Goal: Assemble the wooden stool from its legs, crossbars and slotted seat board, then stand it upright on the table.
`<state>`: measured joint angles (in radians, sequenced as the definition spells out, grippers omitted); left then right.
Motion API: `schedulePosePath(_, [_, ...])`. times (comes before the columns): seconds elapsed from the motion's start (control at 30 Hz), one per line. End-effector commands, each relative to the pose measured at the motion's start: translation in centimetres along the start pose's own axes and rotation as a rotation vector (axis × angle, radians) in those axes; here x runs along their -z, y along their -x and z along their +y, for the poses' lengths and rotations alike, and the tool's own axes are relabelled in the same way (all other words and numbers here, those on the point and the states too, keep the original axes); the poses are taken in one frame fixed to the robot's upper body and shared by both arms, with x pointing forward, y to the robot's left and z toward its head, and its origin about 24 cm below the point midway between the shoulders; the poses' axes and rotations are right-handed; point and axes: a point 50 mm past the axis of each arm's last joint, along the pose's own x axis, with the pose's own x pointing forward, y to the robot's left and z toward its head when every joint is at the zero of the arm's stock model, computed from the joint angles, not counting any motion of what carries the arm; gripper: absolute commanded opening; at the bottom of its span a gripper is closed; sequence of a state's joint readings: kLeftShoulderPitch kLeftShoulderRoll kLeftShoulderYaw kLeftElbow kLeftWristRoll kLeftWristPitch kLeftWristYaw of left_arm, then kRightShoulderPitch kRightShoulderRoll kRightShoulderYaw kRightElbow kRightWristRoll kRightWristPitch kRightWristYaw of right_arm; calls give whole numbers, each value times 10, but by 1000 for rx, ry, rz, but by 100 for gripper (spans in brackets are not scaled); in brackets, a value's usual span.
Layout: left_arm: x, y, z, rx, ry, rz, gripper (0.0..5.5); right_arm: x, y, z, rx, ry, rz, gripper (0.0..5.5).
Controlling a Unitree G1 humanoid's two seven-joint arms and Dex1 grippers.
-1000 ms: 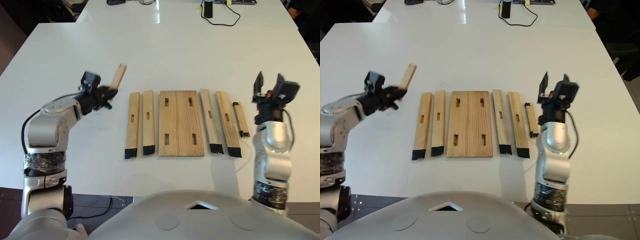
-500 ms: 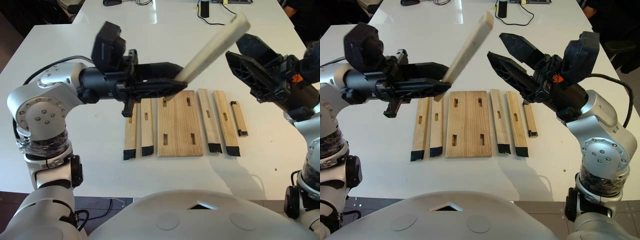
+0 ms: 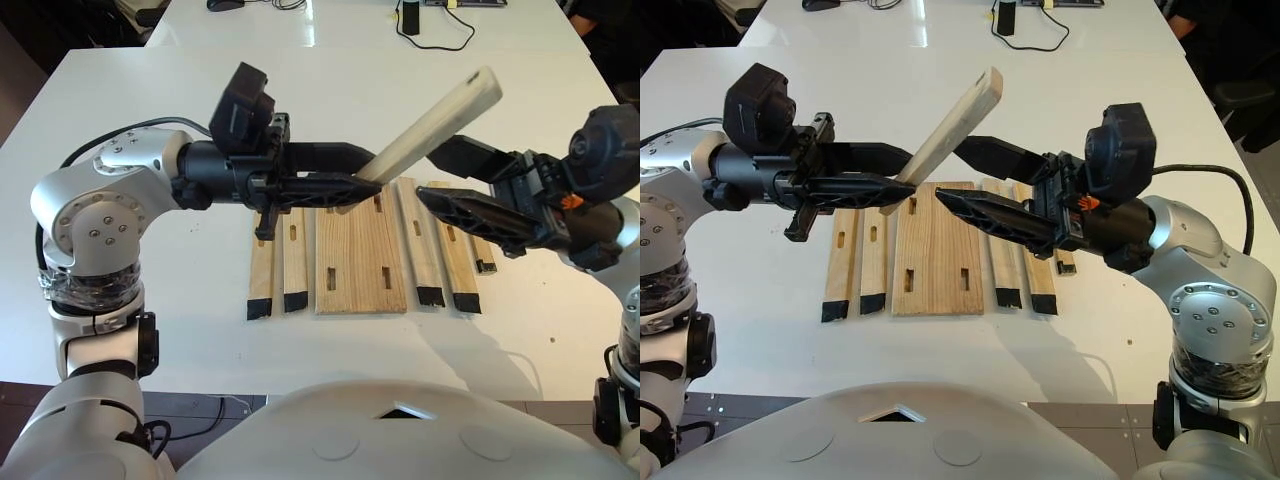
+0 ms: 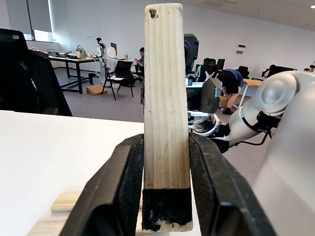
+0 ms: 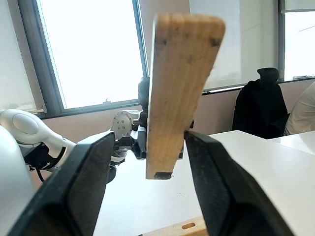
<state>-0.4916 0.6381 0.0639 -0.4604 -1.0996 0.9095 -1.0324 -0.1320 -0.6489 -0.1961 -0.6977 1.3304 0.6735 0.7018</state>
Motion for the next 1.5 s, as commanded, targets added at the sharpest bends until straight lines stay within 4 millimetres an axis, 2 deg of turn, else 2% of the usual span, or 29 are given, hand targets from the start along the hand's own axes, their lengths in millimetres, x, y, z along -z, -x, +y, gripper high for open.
schedulePosePath(0.03, [20,3,-4,24,0,128,129,-2,-3,-1,-11,25,14,261])
schedulePosePath(0.13, [24,4,-5,36,7,136,129,1,-2,1,-15,20,35,241])
schedulePosePath(0.2, [24,4,-3,25,7,128,129,4,-1,1,-16,19,56,207])
schedulePosePath(0.4, [13,4,4,-1,-15,85,129,9,1,4,-31,14,102,130])
schedulePosePath(0.57, [12,0,2,17,-20,84,129,9,1,1,-23,18,102,130])
schedulePosePath(0.7, [19,-1,7,-28,-17,140,129,5,4,-5,17,38,91,130])
schedulePosePath(0.73, [23,0,10,-50,-15,155,165,3,6,-7,37,55,90,130])
schedulePosePath(0.77, [26,0,12,-67,-13,166,176,0,9,-10,56,71,92,130])
schedulePosePath(0.87, [44,4,18,-136,-75,264,215,-7,21,-21,145,150,140,130])
schedulePosePath(0.97, [57,6,20,-169,-88,305,215,-14,41,-31,222,215,229,130])
schedulePosePath(1.1, [66,7,23,-234,-102,308,215,-9,80,-43,304,317,517,130])
schedulePosePath(1.2, [69,7,25,-273,-111,302,215,-6,103,-49,310,341,648,130])
schedulePosePath(1.3, [74,4,22,-285,-124,309,215,-3,108,-54,290,343,679,130])
schedulePosePath(1.5, [78,-2,17,-281,-127,306,215,14,113,-66,283,367,740,130])
